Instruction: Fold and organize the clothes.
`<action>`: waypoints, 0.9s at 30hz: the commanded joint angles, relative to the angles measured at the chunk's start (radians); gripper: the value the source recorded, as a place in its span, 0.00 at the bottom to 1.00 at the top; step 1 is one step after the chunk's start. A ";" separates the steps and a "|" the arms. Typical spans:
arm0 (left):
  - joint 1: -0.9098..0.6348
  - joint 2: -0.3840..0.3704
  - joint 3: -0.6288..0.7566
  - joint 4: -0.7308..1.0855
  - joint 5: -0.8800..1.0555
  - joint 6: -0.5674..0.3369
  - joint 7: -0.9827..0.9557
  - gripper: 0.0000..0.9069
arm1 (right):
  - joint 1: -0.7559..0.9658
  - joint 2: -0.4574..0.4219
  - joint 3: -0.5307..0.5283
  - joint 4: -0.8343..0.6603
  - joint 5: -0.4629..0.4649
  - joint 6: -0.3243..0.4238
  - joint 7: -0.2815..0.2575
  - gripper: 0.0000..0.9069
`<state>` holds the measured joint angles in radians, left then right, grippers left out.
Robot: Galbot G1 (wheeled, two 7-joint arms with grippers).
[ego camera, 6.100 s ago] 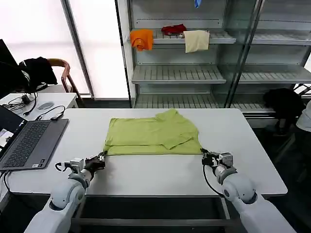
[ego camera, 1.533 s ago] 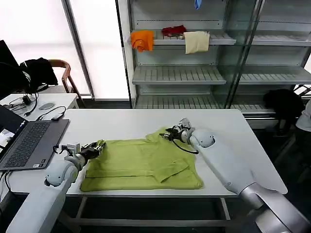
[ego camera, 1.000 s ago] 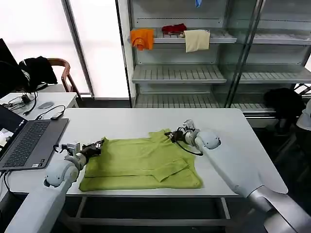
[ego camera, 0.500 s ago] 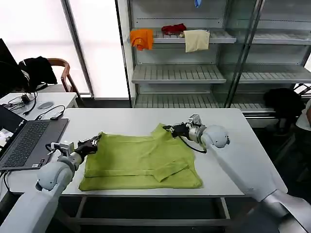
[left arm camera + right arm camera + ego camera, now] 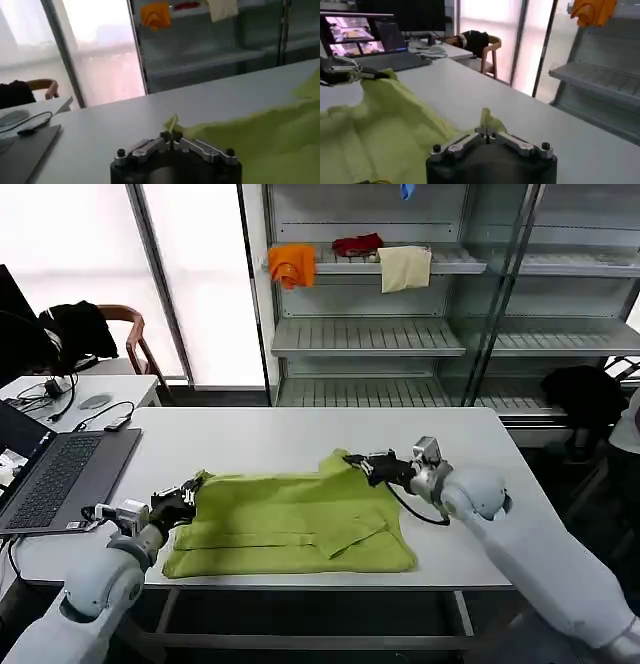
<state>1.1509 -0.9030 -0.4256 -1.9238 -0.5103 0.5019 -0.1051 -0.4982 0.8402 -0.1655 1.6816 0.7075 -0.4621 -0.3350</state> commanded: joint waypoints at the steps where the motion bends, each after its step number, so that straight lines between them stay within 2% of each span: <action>1: 0.184 -0.015 -0.025 -0.211 0.109 0.074 -0.188 0.01 | -0.225 -0.137 0.083 0.256 0.027 0.004 0.021 0.00; 10: 0.267 -0.027 -0.040 -0.226 0.155 0.074 -0.184 0.01 | -0.340 -0.161 0.163 0.325 0.012 0.007 0.011 0.00; 19: 0.271 -0.037 -0.011 -0.178 0.209 0.075 -0.195 0.06 | -0.426 -0.162 0.208 0.334 -0.005 0.016 0.009 0.00; 21: 0.272 -0.036 -0.009 -0.172 0.222 0.075 -0.196 0.33 | -0.442 -0.157 0.213 0.331 -0.009 0.017 0.016 0.00; 22: 0.271 -0.036 -0.009 -0.169 0.230 0.075 -0.196 0.37 | -0.452 -0.153 0.217 0.328 -0.010 0.018 0.025 0.00; 24: 0.271 -0.034 -0.007 -0.169 0.236 0.075 -0.196 0.61 | -0.474 -0.142 0.229 0.323 -0.024 0.023 0.046 0.00; 25: 0.271 -0.033 -0.007 -0.170 0.239 0.075 -0.196 1.00 | -0.482 -0.139 0.233 0.322 -0.030 0.023 0.057 0.00; 27: 0.273 -0.027 -0.008 -0.176 0.247 0.075 -0.192 1.00 | -0.511 -0.124 0.245 0.325 -0.058 0.016 0.119 0.00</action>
<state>1.3934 -0.9346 -0.4357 -2.0939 -0.3158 0.5703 -0.2791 -0.8780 0.7033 0.0262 1.9732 0.6942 -0.4417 -0.3125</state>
